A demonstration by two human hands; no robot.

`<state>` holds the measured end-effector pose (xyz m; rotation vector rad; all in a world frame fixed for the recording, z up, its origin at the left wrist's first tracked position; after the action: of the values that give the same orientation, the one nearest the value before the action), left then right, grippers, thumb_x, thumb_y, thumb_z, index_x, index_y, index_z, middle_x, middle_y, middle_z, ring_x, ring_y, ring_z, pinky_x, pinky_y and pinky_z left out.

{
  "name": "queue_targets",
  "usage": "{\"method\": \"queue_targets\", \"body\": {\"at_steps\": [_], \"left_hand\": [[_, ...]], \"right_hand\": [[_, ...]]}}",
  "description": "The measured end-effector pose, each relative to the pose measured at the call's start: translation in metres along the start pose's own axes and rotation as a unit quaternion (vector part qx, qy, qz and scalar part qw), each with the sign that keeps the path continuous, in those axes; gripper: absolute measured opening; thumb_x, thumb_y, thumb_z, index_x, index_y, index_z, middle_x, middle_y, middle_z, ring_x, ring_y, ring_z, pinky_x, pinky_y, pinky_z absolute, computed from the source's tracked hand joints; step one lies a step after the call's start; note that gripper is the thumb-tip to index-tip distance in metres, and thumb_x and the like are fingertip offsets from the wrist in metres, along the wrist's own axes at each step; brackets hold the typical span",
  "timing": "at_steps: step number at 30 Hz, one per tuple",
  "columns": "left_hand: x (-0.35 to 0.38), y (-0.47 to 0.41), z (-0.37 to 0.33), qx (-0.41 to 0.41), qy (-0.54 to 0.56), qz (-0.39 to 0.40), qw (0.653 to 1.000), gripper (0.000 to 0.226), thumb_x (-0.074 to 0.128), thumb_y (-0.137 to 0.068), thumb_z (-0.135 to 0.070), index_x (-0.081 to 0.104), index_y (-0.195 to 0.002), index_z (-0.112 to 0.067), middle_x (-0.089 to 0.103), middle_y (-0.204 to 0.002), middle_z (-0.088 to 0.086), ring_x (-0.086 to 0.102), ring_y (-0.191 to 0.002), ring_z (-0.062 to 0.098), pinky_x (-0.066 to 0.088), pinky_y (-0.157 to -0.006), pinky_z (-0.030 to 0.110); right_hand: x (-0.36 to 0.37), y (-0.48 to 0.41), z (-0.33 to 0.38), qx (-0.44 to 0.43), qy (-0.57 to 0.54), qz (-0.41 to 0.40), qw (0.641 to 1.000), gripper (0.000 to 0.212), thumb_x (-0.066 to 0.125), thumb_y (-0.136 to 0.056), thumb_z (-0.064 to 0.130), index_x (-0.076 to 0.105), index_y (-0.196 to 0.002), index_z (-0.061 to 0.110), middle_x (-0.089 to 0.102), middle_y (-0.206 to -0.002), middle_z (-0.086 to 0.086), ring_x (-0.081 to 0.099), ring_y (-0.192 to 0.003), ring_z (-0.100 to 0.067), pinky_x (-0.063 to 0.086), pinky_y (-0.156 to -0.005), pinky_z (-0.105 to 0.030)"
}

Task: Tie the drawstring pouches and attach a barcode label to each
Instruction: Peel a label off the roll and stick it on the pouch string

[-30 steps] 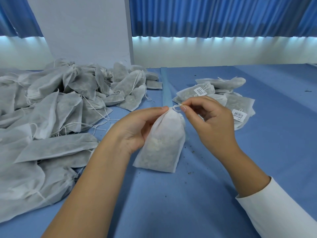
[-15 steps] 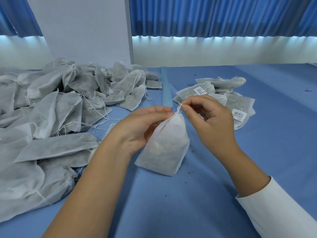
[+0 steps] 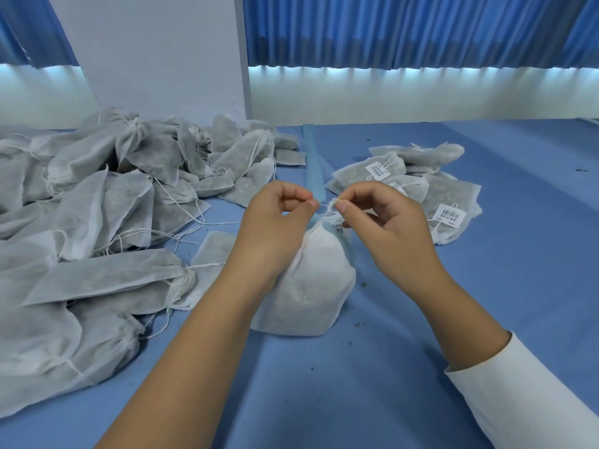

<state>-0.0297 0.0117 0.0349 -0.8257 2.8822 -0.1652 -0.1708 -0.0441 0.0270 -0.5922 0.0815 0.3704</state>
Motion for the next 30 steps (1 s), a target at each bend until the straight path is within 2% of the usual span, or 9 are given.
{"method": "queue_targets", "body": {"at_steps": [4, 7, 11, 14, 17, 22, 24, 27, 30], "left_hand": [[0.003, 0.002, 0.001, 0.014, -0.021, 0.015, 1.0, 0.013, 0.069, -0.091, -0.019, 0.062, -0.085, -0.027, 0.065, -0.08, -0.009, 0.054, -0.06, -0.002, 0.041, -0.063, 0.016], [0.004, 0.004, 0.001, 0.032, -0.034, 0.014, 0.999, 0.014, 0.069, -0.091, -0.019, 0.061, -0.085, -0.029, 0.062, -0.079, -0.013, 0.051, -0.054, -0.009, 0.036, -0.054, 0.006], [0.008, 0.009, -0.002, 0.059, -0.043, 0.025, 0.997, 0.017, 0.068, -0.092, -0.015, 0.059, -0.084, -0.028, 0.063, -0.082, -0.011, 0.053, -0.062, -0.006, 0.038, -0.062, 0.011], [0.011, 0.011, -0.002, 0.065, -0.055, 0.038, 0.996, 0.02, 0.068, -0.092, -0.015, 0.057, -0.082, -0.029, 0.061, -0.078, -0.012, 0.05, -0.054, -0.008, 0.035, -0.054, 0.009], [0.012, 0.011, -0.001, 0.068, -0.061, 0.037, 0.995, 0.022, 0.067, -0.092, -0.014, 0.057, -0.081, -0.03, 0.06, -0.076, -0.013, 0.05, -0.053, -0.008, 0.035, -0.053, 0.01], [0.009, 0.009, -0.001, 0.073, -0.066, 0.021, 0.995, 0.02, 0.067, -0.092, -0.012, 0.059, -0.082, -0.027, 0.061, -0.083, -0.014, 0.056, -0.077, -0.006, 0.04, -0.071, 0.015], [0.006, 0.007, -0.001, 0.057, -0.065, 0.019, 0.996, 0.016, 0.065, -0.093, -0.015, 0.06, -0.084, -0.027, 0.063, -0.085, -0.014, 0.057, -0.077, -0.005, 0.041, -0.071, 0.014], [0.001, 0.005, -0.004, -0.04, -0.026, 0.056, 0.997, 0.01, 0.063, -0.095, -0.028, 0.066, -0.087, -0.024, 0.068, -0.086, -0.01, 0.057, -0.063, -0.001, 0.045, -0.065, 0.017], [-0.004, 0.004, -0.006, -0.102, 0.002, 0.138, 0.985, 0.025, 0.072, -0.085, -0.044, 0.071, -0.095, -0.021, 0.074, -0.097, -0.004, 0.065, -0.081, 0.008, 0.05, -0.078, 0.025]], "right_hand": [[-0.006, -0.006, -0.001, 0.062, -0.075, -0.014, 0.995, 0.012, 0.064, -0.091, 0.003, 0.067, -0.084, 0.013, 0.068, -0.079, 0.003, 0.063, -0.075, -0.008, 0.052, -0.067, -0.017], [-0.007, -0.006, -0.003, 0.09, -0.096, 0.0, 0.991, 0.013, 0.059, -0.094, 0.002, 0.065, -0.086, 0.01, 0.07, -0.073, 0.007, 0.064, -0.072, -0.007, 0.054, -0.068, -0.02], [-0.006, -0.007, -0.004, 0.109, -0.086, -0.015, 0.99, 0.012, 0.055, -0.097, 0.003, 0.062, -0.09, 0.009, 0.068, -0.074, 0.004, 0.062, -0.072, -0.007, 0.054, -0.065, -0.02], [-0.006, -0.007, -0.003, 0.123, -0.074, -0.026, 0.989, 0.011, 0.052, -0.098, 0.004, 0.059, -0.091, 0.009, 0.063, -0.08, -0.003, 0.06, -0.072, -0.008, 0.053, -0.062, -0.019], [-0.006, -0.007, -0.002, 0.126, -0.07, -0.031, 0.989, 0.012, 0.052, -0.098, 0.004, 0.059, -0.09, 0.009, 0.062, -0.084, -0.008, 0.06, -0.072, -0.009, 0.053, -0.062, -0.018], [-0.005, -0.006, -0.001, 0.119, -0.085, -0.028, 0.989, 0.01, 0.054, -0.097, 0.004, 0.061, -0.091, 0.007, 0.065, -0.085, -0.009, 0.062, -0.07, -0.008, 0.054, -0.064, -0.02], [-0.005, -0.006, -0.001, 0.114, -0.095, -0.027, 0.989, 0.011, 0.055, -0.097, 0.004, 0.061, -0.09, 0.009, 0.068, -0.081, -0.003, 0.064, -0.07, -0.007, 0.055, -0.065, -0.021], [-0.005, -0.006, -0.001, 0.113, -0.11, -0.024, 0.987, 0.012, 0.055, -0.097, 0.004, 0.061, -0.089, 0.009, 0.07, -0.079, -0.001, 0.065, -0.071, -0.01, 0.056, -0.065, -0.023], [-0.006, -0.007, -0.001, 0.114, -0.124, -0.029, 0.985, 0.013, 0.055, -0.097, 0.004, 0.061, -0.088, 0.01, 0.07, -0.076, 0.001, 0.065, -0.07, -0.01, 0.056, -0.064, -0.022]]}}
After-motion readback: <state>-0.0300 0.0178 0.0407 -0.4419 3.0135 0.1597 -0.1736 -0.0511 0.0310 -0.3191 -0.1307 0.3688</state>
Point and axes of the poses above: each hand's wrist, its own y-axis away from the middle knuckle, its own x-axis out of the palm, z = x × y, the point moved 1 cm from there along -y, towards the middle knuckle
